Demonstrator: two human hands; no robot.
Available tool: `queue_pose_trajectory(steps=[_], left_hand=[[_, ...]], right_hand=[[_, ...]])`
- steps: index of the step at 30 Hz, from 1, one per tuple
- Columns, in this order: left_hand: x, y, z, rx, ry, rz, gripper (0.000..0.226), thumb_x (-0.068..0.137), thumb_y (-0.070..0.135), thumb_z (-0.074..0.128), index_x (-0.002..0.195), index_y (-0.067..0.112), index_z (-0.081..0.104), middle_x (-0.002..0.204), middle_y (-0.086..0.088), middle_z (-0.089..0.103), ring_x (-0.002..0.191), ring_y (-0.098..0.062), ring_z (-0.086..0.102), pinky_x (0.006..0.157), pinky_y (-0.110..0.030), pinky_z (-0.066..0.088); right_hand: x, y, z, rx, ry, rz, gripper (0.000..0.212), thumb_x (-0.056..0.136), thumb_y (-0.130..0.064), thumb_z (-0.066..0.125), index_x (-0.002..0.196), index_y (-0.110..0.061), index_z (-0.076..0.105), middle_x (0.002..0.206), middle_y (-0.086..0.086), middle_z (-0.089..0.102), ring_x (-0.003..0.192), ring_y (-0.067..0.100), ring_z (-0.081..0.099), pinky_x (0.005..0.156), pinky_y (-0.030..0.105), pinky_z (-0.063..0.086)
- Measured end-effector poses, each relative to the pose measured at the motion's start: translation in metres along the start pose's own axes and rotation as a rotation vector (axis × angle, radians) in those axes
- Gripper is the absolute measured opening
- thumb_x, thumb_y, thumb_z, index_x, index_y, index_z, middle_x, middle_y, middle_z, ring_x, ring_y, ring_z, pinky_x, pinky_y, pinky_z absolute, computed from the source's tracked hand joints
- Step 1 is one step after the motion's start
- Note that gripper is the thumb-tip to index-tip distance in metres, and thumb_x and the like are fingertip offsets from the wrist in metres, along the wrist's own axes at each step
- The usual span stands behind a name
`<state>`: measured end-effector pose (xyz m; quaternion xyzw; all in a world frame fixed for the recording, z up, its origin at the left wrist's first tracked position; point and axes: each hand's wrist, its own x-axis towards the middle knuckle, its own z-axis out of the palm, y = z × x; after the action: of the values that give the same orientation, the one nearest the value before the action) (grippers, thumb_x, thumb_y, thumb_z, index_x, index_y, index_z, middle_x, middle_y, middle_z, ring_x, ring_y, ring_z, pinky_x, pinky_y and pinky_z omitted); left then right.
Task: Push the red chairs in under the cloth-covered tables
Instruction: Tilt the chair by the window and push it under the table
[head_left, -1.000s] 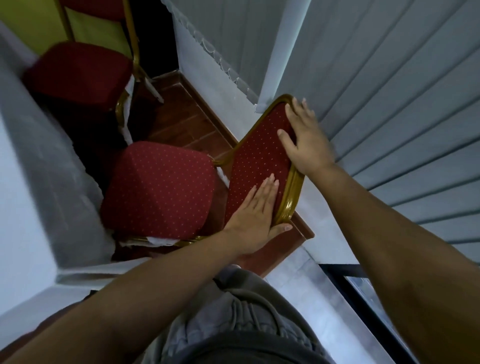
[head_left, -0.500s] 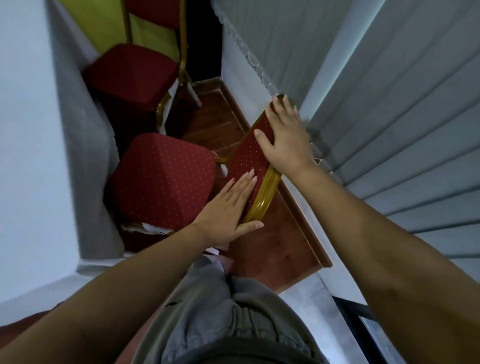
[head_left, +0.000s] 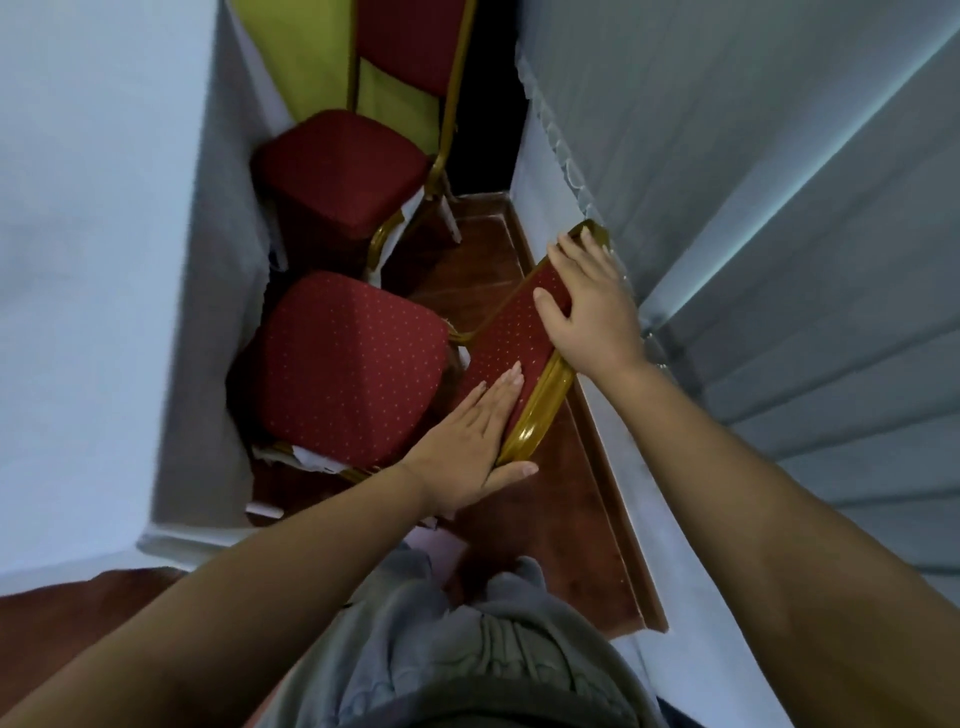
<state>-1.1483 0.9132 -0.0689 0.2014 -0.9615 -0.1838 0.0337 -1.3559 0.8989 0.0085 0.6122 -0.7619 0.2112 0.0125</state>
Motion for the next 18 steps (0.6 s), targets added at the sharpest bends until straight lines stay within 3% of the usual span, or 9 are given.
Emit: queue_pose_trajectory(steps=[11,18], left_hand=[[0.076,0.078,0.031,-0.031,0.087,-0.188,0.094,0.093,0.07,0.013,0.148,0.001,-0.017,0.159,-0.013,-0.017,0.147,-0.015,-0.018,0.121,-0.033,-0.005],[0.081,0.077,0.025,-0.037,0.119,-0.234,0.094,0.092,0.071,0.019,0.149,0.006,-0.018,0.158,-0.007,-0.02,0.146,-0.011,-0.019,0.12,-0.03,-0.008]], right_hand=[[0.024,0.08,-0.024,0.056,-0.118,-0.12,0.059,0.095,-0.048,0.034,0.148,-0.02,0.037,0.157,-0.003,0.029,0.148,0.015,0.013,0.12,0.043,0.013],[0.037,0.08,-0.017,0.069,-0.087,-0.197,0.059,0.097,-0.047,0.037,0.147,-0.016,0.038,0.156,0.002,0.031,0.148,0.02,0.013,0.119,0.036,0.005]])
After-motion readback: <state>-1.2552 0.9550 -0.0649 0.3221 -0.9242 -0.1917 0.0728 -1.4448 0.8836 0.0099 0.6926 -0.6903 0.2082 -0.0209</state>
